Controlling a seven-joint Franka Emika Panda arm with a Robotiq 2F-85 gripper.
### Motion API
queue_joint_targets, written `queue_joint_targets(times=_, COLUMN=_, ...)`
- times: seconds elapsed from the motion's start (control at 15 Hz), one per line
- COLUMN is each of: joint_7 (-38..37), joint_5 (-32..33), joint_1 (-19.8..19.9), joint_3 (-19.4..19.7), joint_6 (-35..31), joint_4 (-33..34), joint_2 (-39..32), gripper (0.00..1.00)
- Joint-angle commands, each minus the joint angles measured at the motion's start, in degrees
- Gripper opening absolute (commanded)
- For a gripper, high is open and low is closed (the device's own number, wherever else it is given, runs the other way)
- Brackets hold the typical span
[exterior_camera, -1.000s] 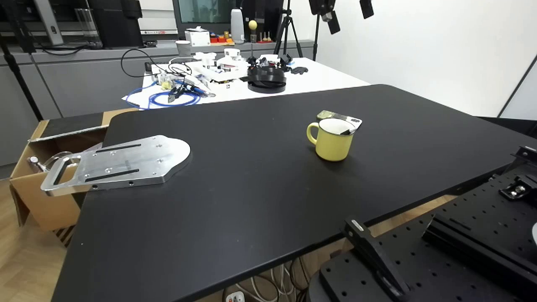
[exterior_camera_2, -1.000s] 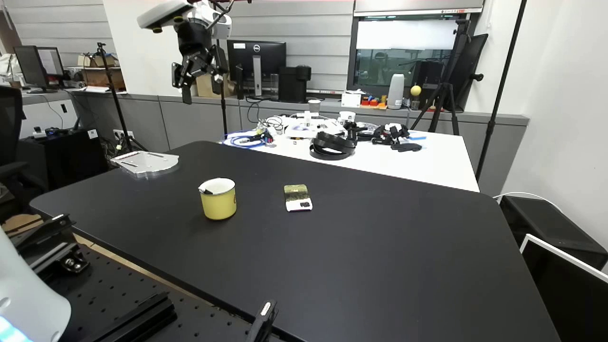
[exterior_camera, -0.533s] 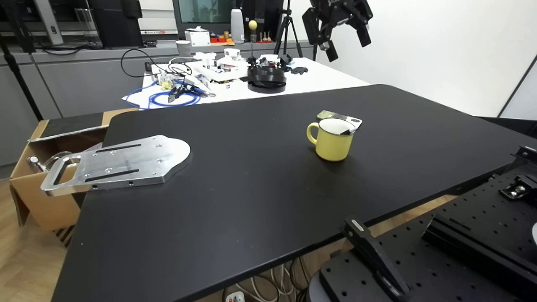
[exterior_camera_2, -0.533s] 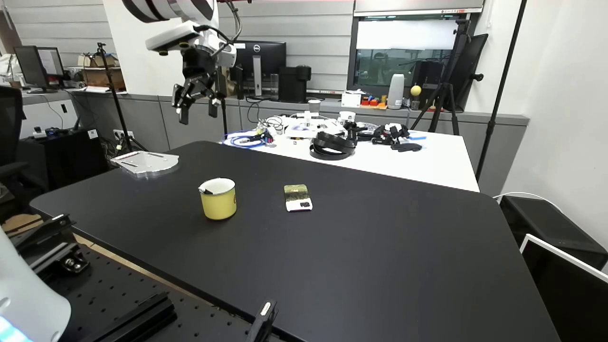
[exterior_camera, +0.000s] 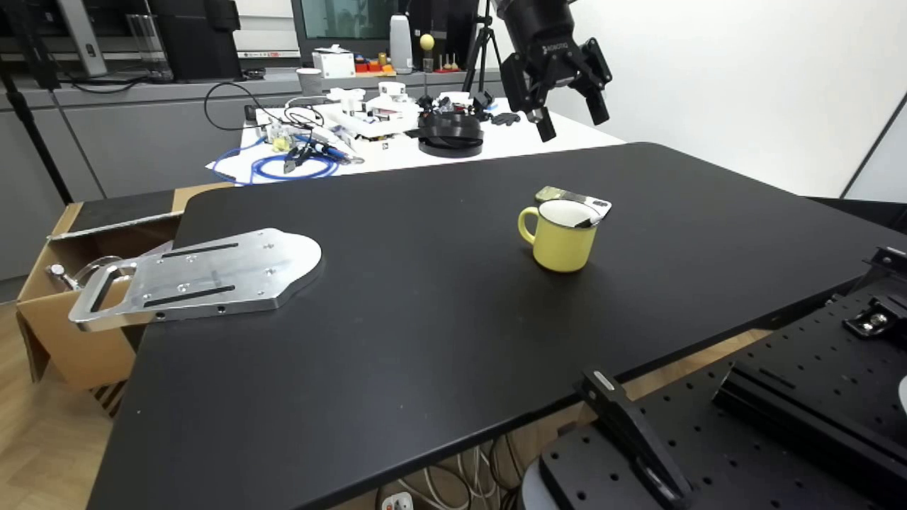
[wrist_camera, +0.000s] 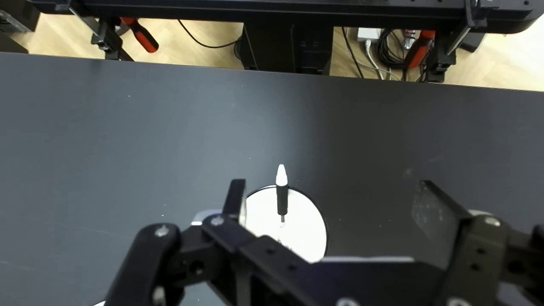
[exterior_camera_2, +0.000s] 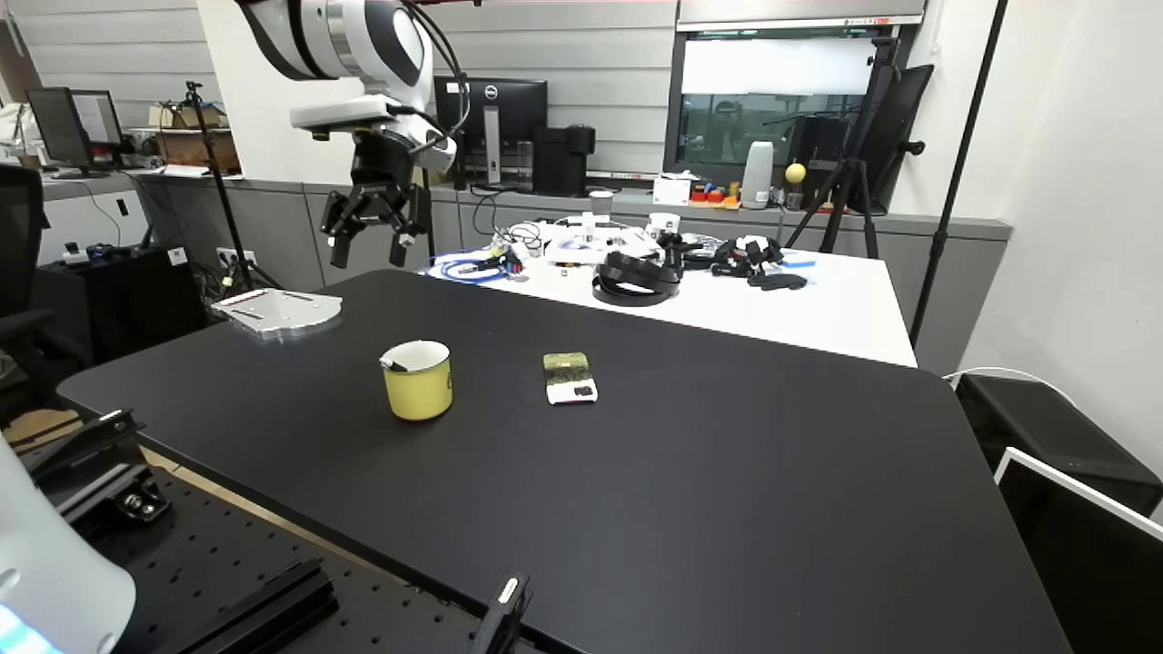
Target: Pick up the pen from the yellow cup and put it on the table.
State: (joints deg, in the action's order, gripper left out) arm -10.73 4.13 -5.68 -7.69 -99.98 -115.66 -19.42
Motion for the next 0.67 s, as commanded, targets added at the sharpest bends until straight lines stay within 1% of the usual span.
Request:
queue_joint_targets(times=0.0, joint_7=3.04, joint_5=-2.49, joint_1=-0.2, joint_3=1.07, joint_6=-0.82, joint_4=0.09, joint_2=-1.78, gripper=1.0)
queue_joint_targets(times=0.4, joint_7=6.32, joint_5=-2.86, joint_1=0.64, joint_3=2.68, joint_6=-1.15, joint_4=-1.64, joint_2=-4.28, gripper=1.0)
queue_joint_targets(times=0.6, joint_7=7.34, joint_5=-2.96, joint_1=0.98, joint_3=3.23, joint_6=-2.42, joint_4=-2.78, joint_2=-5.59, gripper=1.0)
